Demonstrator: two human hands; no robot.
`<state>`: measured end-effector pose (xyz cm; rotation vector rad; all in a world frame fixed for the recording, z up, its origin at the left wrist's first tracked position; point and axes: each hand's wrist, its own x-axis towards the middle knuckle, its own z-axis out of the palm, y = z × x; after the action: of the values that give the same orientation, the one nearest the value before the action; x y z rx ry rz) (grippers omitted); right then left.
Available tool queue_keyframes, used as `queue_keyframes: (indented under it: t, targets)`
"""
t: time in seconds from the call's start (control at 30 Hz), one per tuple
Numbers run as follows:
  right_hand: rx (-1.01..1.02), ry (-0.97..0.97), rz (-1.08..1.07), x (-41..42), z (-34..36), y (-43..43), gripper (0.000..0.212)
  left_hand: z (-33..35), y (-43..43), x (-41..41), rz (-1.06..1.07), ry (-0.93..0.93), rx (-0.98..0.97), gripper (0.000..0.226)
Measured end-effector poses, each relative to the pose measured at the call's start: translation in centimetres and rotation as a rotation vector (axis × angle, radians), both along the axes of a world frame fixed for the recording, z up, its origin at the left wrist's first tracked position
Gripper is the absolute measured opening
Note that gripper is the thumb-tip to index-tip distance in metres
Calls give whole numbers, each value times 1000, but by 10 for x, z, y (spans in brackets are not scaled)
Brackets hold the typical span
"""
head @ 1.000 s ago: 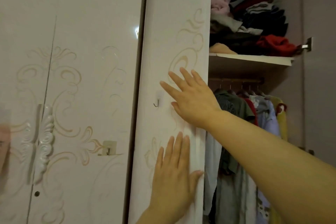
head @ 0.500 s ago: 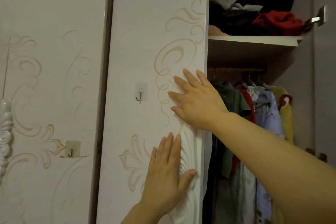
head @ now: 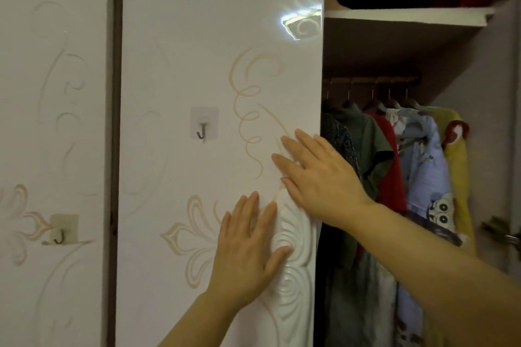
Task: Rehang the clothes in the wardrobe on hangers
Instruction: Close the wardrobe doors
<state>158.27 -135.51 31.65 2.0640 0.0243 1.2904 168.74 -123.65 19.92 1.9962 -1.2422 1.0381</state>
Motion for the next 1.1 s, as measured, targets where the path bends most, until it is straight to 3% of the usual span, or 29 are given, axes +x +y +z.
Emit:
queue_keyframes:
  t: [0.2,0.43,0.7,0.9,1.1]
  targets:
    - [10,7,20,21,-6,-23,46,-4,-29,30,49,-139,-18,62]
    - [187,72,-27,50,-19,-40,50,-9,-51,69,48,-271,-69,55]
    - [114,-104,-52,76,-37,-48,45,-16,-68,91,-12,-403,-161,54]
    - [146,-79,-68,70,-36,-43,47,-13,-69,85,-14,-397,-153,53]
    - [317,-86,-150,15,-38,-38,37,7,-74,45,-205,-258,-236,45]
